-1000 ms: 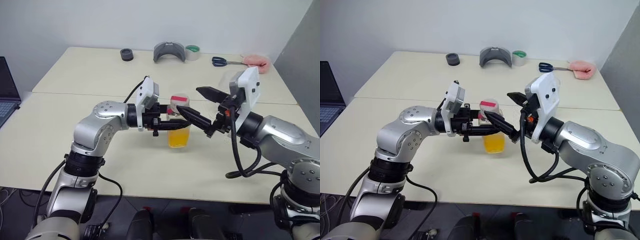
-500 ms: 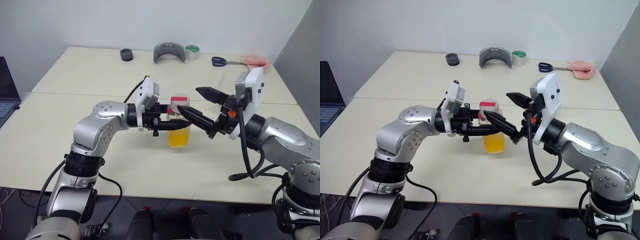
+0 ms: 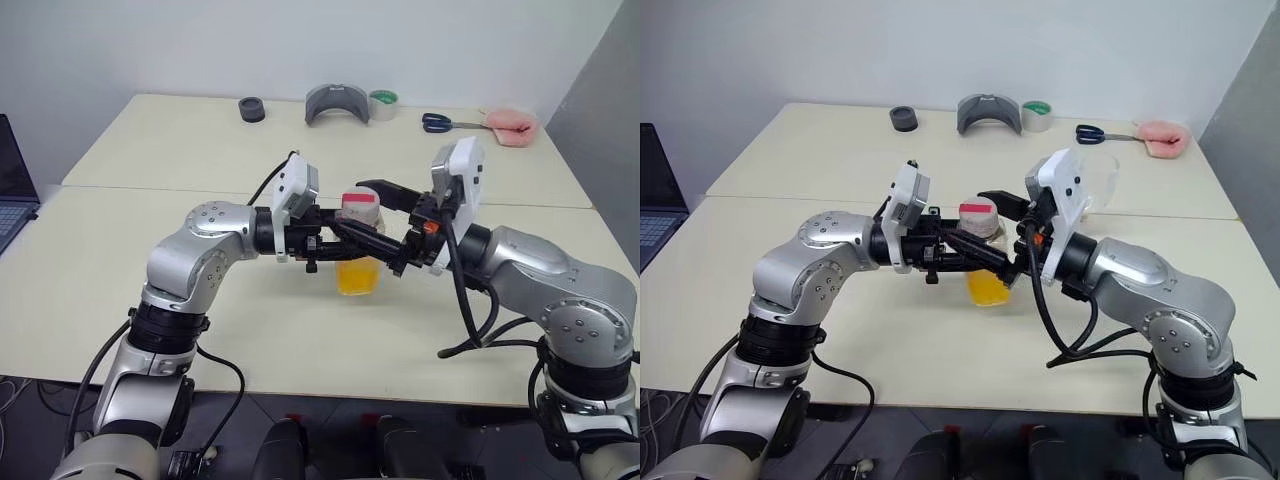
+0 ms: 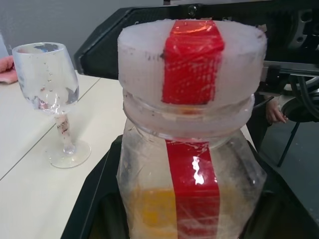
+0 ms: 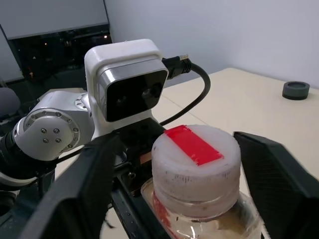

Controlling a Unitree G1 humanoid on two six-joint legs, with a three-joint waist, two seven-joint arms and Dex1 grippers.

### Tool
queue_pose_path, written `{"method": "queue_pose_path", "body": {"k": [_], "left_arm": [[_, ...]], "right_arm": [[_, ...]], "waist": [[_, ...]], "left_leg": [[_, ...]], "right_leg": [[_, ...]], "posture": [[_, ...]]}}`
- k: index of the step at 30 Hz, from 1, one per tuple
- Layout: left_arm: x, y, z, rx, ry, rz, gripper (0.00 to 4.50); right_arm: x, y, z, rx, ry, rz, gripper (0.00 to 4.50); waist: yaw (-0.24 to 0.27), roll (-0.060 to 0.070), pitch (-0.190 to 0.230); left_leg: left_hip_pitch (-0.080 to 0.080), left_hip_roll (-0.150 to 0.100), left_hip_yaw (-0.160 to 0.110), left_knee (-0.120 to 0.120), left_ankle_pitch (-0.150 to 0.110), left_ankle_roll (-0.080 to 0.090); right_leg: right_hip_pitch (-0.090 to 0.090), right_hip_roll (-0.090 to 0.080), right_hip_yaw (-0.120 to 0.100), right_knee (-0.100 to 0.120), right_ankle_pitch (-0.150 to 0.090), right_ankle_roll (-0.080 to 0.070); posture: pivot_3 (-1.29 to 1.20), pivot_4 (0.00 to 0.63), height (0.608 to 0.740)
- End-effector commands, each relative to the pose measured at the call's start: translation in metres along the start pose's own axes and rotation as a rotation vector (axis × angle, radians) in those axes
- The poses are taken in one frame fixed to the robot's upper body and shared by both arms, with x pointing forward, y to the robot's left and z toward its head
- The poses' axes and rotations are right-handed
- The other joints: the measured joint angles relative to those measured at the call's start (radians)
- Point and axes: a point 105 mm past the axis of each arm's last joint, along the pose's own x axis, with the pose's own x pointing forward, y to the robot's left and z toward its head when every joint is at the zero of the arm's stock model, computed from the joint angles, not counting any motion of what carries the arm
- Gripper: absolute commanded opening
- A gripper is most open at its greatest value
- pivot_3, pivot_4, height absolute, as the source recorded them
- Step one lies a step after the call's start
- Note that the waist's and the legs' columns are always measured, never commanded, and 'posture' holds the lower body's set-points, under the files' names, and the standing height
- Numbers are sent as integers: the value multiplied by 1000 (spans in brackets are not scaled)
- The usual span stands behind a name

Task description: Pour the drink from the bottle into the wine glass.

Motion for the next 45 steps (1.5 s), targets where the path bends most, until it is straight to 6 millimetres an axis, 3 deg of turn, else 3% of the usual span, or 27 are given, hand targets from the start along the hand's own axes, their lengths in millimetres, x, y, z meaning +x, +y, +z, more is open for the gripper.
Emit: {"method": "queue_pose_path", "body": {"k": [1, 3, 8, 15, 19, 23, 31, 36, 41, 44, 45], "left_arm": [[-1, -5, 16, 64, -37, -7, 2156], [-1, -5, 15, 63, -38, -6, 2156], [-1, -5, 14, 59, -39, -5, 2156], [0, -6, 14, 56, -42, -7, 2156], [0, -6, 14, 57, -44, -11, 2156], [3, -8, 17, 56, -50, -30, 2156], [0, -19, 16, 34, -34, -58, 2156], [-3, -20, 16, 32, -31, -35, 2156], [-8, -19, 13, 25, -27, -6, 2156], [-9, -19, 11, 21, -30, 8, 2156], [-9, -17, 11, 21, -33, 16, 2156]], "right_arm": [[0, 3, 16, -35, -66, 12, 2432], [0, 3, 17, -35, -76, 13, 1900], [1, 5, 26, -46, -117, 24, 1898], [-4, 1, 27, -222, -78, 49, 1898], [-9, 3, 35, -82, -111, 184, 1898], [-10, 8, 37, -67, -80, 336, 1898], [-4, -8, 36, -288, -52, 443, 1898], [-8, -16, 48, -233, -84, 363, 1898], [-37, -28, 59, -189, -83, 106, 1898], [-60, -43, 45, -183, -52, -153, 1898], [-71, -51, 31, -222, -2, -280, 1898]], "waist": [[0, 0, 0], [0, 0, 0], [0, 0, 0], [0, 0, 0], [0, 0, 0], [0, 0, 0], [-2, 0, 0], [0, 0, 0], [5, 0, 0], [11, -1, 0], [13, -1, 0]], "left_leg": [[0, 0, 0, 0, 0, 0], [0, 0, 0, 0, 0, 0], [0, 0, 0, 0, 0, 0], [0, 0, 0, 0, 0, 0], [0, 0, 0, 0, 0, 0], [0, 0, 0, 0, 0, 0], [0, 0, 0, 0, 0, 0], [0, 0, 0, 0, 0, 0], [0, 1, -1, 0, 0, 0], [0, 0, 0, 0, 0, 0], [0, 0, -1, 0, 0, 0]], "right_leg": [[0, 0, 0, 0, 0, 0], [0, 0, 0, 0, 0, 0], [0, 0, 0, 0, 0, 0], [0, 0, 0, -1, 0, 0], [0, 0, 0, 0, 0, 0], [0, 0, 0, 0, 0, 0], [0, 0, -1, -1, 0, 0], [0, 0, -1, 0, 0, 0], [0, -2, -1, 0, 0, 0], [1, -3, -1, -1, 0, 0], [1, -3, -1, -1, 0, 0]], "posture": [[0, 150, 740], [0, 150, 740], [0, 150, 740], [0, 150, 740], [0, 150, 740], [0, 150, 740], [0, 150, 740], [0, 150, 740], [0, 150, 740], [0, 150, 740], [0, 150, 740]]}}
